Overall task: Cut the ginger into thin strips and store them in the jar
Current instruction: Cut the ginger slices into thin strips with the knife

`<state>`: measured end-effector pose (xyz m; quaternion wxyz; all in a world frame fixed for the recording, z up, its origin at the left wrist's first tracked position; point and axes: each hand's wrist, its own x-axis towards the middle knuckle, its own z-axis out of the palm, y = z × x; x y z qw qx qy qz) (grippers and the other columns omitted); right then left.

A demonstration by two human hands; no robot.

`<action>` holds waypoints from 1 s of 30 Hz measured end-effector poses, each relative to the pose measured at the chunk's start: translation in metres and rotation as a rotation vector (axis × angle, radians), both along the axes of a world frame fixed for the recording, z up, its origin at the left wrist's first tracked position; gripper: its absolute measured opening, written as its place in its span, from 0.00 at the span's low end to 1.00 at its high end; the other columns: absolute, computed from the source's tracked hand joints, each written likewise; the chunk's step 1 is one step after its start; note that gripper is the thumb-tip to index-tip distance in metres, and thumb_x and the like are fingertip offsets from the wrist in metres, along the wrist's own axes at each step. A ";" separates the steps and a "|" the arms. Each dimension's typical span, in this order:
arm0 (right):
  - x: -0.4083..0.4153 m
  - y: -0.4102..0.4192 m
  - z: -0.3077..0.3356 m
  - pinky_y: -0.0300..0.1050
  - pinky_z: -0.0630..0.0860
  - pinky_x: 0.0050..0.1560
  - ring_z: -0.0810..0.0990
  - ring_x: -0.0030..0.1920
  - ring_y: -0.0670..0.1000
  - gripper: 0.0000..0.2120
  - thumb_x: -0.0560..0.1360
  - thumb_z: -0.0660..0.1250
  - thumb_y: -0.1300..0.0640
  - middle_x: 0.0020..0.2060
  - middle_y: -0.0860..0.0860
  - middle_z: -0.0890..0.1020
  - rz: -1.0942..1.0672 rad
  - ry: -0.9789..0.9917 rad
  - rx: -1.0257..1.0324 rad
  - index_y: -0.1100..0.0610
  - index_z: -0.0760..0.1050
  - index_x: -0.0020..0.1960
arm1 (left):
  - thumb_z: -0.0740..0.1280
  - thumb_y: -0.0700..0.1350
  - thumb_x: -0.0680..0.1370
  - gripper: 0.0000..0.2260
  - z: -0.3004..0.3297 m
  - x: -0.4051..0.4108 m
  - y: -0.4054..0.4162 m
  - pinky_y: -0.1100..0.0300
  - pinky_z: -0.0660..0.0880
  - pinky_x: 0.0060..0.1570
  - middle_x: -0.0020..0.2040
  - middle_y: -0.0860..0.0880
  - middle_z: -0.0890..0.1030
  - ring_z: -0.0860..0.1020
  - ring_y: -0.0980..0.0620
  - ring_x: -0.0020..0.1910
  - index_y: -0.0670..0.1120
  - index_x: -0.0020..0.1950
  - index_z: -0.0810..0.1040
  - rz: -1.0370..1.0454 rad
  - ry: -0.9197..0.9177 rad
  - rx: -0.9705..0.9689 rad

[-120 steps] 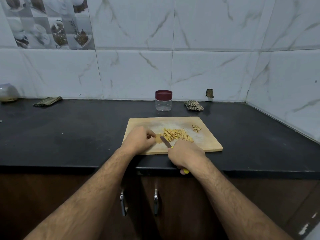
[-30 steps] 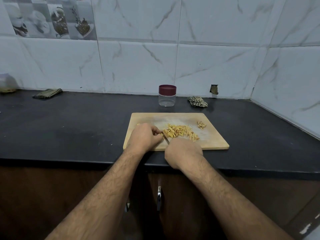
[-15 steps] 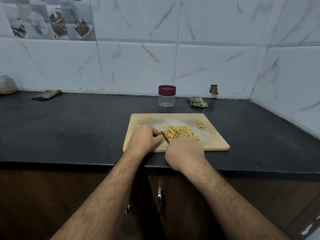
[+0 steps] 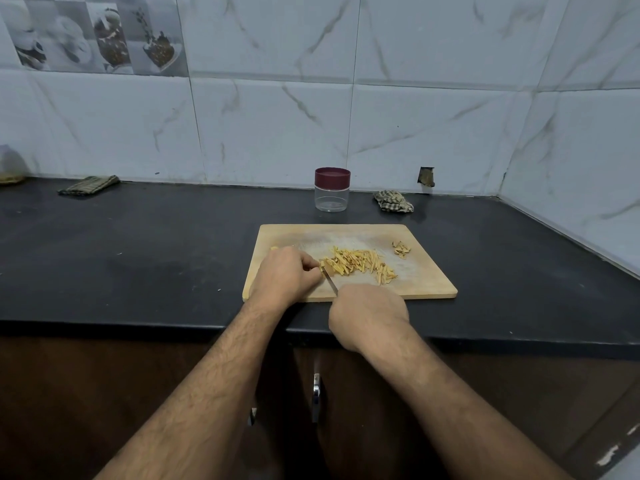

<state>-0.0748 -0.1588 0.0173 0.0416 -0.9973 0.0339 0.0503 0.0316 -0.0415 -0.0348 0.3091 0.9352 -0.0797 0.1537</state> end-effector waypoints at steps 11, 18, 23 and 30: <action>0.003 0.001 0.008 0.48 0.71 0.46 0.72 0.46 0.54 0.13 0.78 0.60 0.60 0.51 0.53 0.78 -0.010 -0.028 0.033 0.56 0.76 0.61 | 0.68 0.46 0.74 0.10 0.004 -0.004 0.000 0.63 0.68 0.35 0.43 0.55 0.86 0.76 0.55 0.37 0.53 0.52 0.87 -0.013 0.024 -0.009; 0.011 0.001 0.004 0.48 0.69 0.48 0.74 0.48 0.54 0.11 0.80 0.58 0.57 0.49 0.52 0.76 0.012 -0.027 0.045 0.55 0.75 0.59 | 0.69 0.45 0.73 0.09 0.005 -0.005 0.000 0.56 0.77 0.42 0.43 0.53 0.86 0.80 0.52 0.42 0.51 0.49 0.87 -0.011 0.038 -0.028; 0.019 0.000 0.005 0.48 0.68 0.47 0.73 0.48 0.54 0.11 0.81 0.57 0.55 0.57 0.52 0.79 0.011 -0.015 0.061 0.54 0.75 0.59 | 0.69 0.45 0.73 0.08 0.004 -0.005 0.000 0.57 0.75 0.37 0.39 0.53 0.85 0.80 0.51 0.40 0.51 0.46 0.88 -0.018 0.052 -0.041; 0.001 -0.005 -0.004 0.47 0.68 0.44 0.72 0.45 0.54 0.11 0.81 0.58 0.56 0.49 0.52 0.78 0.028 -0.036 0.009 0.55 0.75 0.59 | 0.69 0.45 0.73 0.09 0.008 -0.008 0.000 0.62 0.74 0.43 0.46 0.55 0.86 0.80 0.54 0.45 0.51 0.50 0.87 -0.007 0.052 -0.056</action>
